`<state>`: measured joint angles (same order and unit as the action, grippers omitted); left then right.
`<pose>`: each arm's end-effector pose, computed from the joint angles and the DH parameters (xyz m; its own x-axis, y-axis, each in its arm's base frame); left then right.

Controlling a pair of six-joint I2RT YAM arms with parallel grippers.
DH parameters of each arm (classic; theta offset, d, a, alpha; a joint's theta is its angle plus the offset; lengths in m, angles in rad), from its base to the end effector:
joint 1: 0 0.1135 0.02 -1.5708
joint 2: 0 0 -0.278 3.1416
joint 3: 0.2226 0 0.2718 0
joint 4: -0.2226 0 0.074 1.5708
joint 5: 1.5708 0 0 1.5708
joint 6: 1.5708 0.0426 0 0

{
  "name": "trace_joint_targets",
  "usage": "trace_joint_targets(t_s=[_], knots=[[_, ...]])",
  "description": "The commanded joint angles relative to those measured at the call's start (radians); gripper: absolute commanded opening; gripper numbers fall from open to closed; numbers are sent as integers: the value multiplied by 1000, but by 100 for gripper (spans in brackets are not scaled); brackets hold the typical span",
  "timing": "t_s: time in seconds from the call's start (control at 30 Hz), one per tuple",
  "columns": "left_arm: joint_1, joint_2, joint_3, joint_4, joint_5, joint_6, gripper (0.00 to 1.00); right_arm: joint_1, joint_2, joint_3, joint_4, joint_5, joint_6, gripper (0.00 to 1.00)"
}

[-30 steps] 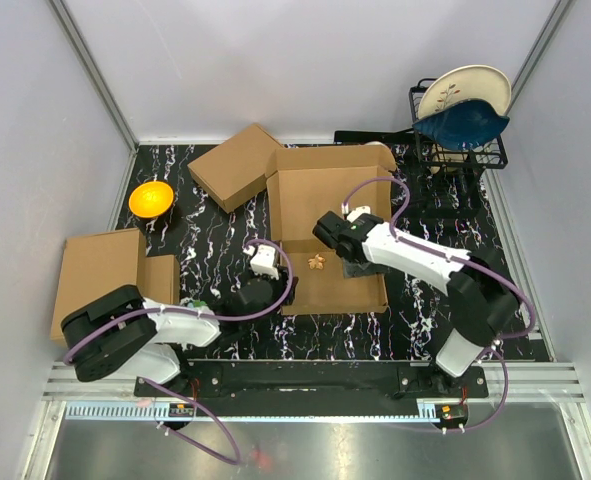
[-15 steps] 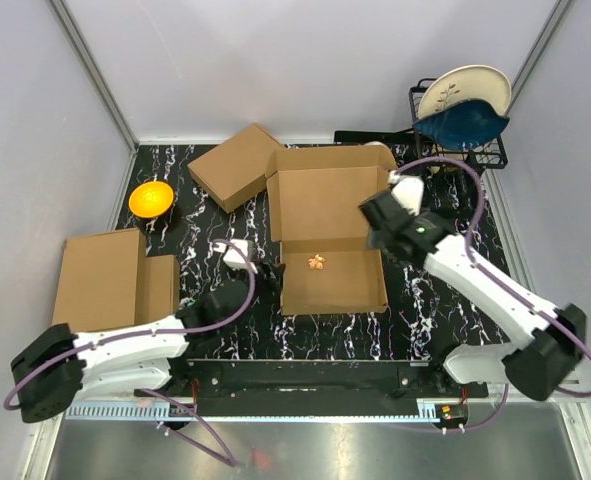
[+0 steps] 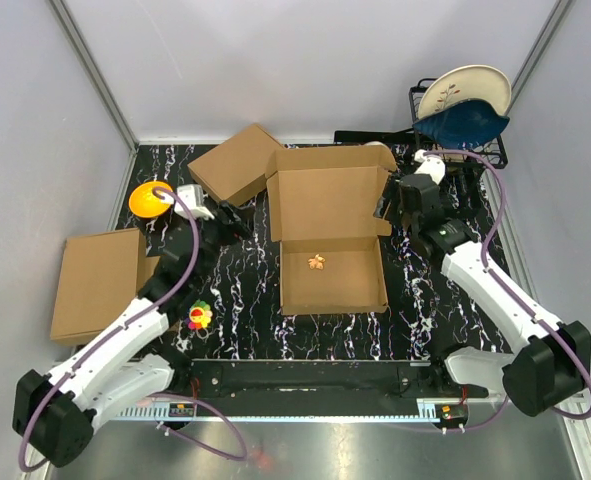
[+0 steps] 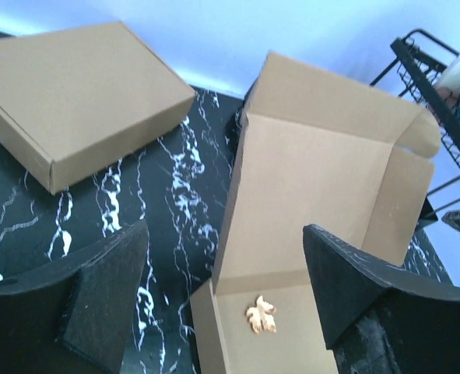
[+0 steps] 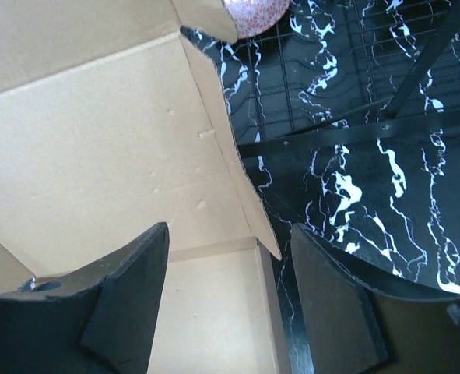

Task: Fold the paper box
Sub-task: Fold the paper box at the center of the board, then close the paper box at the center of the board.

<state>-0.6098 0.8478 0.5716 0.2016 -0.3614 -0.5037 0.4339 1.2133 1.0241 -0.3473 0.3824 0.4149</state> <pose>0.1898 -0.1142 0.2989 -0.1726 -0.4302 -0.8861 0.1865 0.8690 -0.4582 0.2716 0.1083 0.3250 -0.4643 0.1970 -0.8635 0.0963 0.9804 0.1719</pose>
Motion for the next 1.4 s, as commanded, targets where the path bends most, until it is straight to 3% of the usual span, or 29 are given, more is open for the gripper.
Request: trace_joint_targets(t_s=[0.0, 0.33, 0.8, 1.0, 1.23, 1.37], knots=[[126, 66, 98, 16, 283, -9, 84, -44, 2, -25, 168, -63, -7, 70], [252, 310, 191, 183, 544, 37, 83, -61, 44, -82, 337, -16, -44, 70], [289, 575, 320, 262, 648, 76, 79, -63, 144, 14, 378, 4, -88, 69], [297, 678, 378, 266, 659, 77, 70, -63, 123, 13, 367, 3, -91, 68], [301, 717, 399, 321, 693, 77, 50, -63, 103, 16, 355, 12, -94, 66], [301, 695, 399, 332, 719, 105, 33, -63, 75, -5, 355, 27, -97, 67]])
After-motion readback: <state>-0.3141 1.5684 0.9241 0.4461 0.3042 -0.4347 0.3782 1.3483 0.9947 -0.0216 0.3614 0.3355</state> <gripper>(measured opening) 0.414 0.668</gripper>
